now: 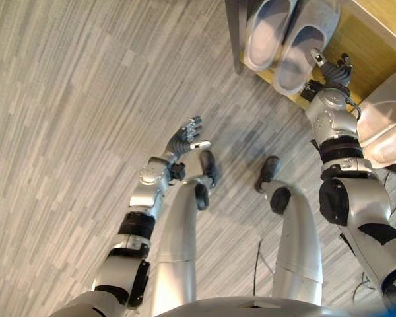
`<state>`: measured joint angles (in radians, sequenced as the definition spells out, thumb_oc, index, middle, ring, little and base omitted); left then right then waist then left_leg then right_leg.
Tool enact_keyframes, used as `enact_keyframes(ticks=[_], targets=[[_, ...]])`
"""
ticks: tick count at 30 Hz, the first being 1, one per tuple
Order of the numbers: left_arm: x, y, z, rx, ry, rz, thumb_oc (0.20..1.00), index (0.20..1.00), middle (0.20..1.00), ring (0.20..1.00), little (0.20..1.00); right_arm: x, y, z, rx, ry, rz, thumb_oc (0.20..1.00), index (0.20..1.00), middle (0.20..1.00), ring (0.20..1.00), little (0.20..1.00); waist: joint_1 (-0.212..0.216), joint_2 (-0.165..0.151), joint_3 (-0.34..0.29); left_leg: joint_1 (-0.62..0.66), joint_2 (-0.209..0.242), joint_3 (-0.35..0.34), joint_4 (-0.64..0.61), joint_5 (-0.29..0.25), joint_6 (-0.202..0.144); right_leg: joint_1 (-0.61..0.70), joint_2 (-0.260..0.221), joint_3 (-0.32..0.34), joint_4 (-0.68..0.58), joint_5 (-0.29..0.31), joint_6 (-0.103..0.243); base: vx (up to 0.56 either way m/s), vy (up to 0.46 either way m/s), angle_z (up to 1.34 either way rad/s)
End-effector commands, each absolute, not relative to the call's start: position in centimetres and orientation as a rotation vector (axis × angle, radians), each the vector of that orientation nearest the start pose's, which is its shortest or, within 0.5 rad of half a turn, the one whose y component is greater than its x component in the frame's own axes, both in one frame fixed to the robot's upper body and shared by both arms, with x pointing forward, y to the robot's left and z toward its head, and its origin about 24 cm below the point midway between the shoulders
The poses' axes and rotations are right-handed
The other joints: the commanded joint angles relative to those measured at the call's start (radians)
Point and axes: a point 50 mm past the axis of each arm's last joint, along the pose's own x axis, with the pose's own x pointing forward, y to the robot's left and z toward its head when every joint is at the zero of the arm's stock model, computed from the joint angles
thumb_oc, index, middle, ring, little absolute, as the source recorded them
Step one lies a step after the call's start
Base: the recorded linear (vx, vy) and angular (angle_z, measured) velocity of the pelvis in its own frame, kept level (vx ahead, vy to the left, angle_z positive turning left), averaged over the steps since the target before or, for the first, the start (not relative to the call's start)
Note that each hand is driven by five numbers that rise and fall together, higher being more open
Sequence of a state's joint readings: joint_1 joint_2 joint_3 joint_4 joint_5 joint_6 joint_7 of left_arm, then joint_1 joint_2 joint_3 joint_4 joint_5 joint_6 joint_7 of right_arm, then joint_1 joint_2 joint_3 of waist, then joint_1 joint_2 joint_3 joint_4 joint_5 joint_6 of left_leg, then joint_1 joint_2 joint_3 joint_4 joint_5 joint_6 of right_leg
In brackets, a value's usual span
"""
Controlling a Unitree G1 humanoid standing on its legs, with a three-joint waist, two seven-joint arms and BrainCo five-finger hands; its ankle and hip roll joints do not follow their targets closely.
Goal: Arrange the slippers neatly on the shoe rack.
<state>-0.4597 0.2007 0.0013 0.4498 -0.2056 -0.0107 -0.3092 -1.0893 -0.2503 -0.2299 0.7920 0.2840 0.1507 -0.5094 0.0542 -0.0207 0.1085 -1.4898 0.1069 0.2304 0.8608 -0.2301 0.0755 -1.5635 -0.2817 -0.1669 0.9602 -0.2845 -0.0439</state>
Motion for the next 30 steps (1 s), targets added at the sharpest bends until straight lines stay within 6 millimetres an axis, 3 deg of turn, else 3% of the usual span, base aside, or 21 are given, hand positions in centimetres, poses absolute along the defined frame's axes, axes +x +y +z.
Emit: enact_keyframes(ticks=[1, 14, 25, 30], targets=[[33.9, 16.7, 8.7, 0.051, -0.057, -0.347, 1.0, 1.0, 1.0, 1.0, 1.0, 41.0, -17.4, 22.9, 0.284, -0.156, -0.385, 1.0, 1.0, 1.0, 1.0, 1.0, 0.009, 0.054, 0.036, 0.002, 0.002, -0.069, -0.088, 0.041, 0.02, 0.123, 0.033, 0.013, 0.049, -0.071, 0.053, 0.0, 0.0, 0.0], [33.9, 17.1, 9.0, 0.066, -0.045, -0.345, 1.0, 1.0, 1.0, 1.0, 1.0, 40.6, -12.9, 22.2, 0.318, -0.137, -0.192, 1.0, 1.0, 1.0, 1.0, 1.0, 0.014, 0.043, 0.031, 0.004, -0.002, -0.077, -0.091, 0.047, 0.019, 0.119, 0.028, 0.015, 0.059, -0.082, 0.052, 0.0, 0.0, 0.0], [33.7, 17.3, 8.8, 0.084, -0.04, -0.341, 1.0, 1.0, 1.0, 1.0, 1.0, 40.3, -12.2, 19.4, 0.39, -0.053, -0.224, 1.0, 1.0, 1.0, 1.0, 1.0, 0.016, 0.039, 0.022, -0.009, -0.005, -0.086, -0.077, 0.047, 0.021, 0.1, 0.025, 0.015, 0.083, -0.091, 0.045, 0.0, 0.0, 0.0], [33.6, 17.4, 8.6, 0.094, -0.037, -0.342, 1.0, 1.0, 1.0, 1.0, 1.0, 40.3, -12.3, 19.1, 0.424, -0.048, -0.229, 1.0, 1.0, 1.0, 1.0, 1.0, 0.018, 0.038, 0.022, -0.002, -0.006, -0.088, -0.085, 0.048, 0.021, 0.108, 0.025, 0.012, 0.077, -0.092, 0.046, 0.0, 0.0, 0.0]])
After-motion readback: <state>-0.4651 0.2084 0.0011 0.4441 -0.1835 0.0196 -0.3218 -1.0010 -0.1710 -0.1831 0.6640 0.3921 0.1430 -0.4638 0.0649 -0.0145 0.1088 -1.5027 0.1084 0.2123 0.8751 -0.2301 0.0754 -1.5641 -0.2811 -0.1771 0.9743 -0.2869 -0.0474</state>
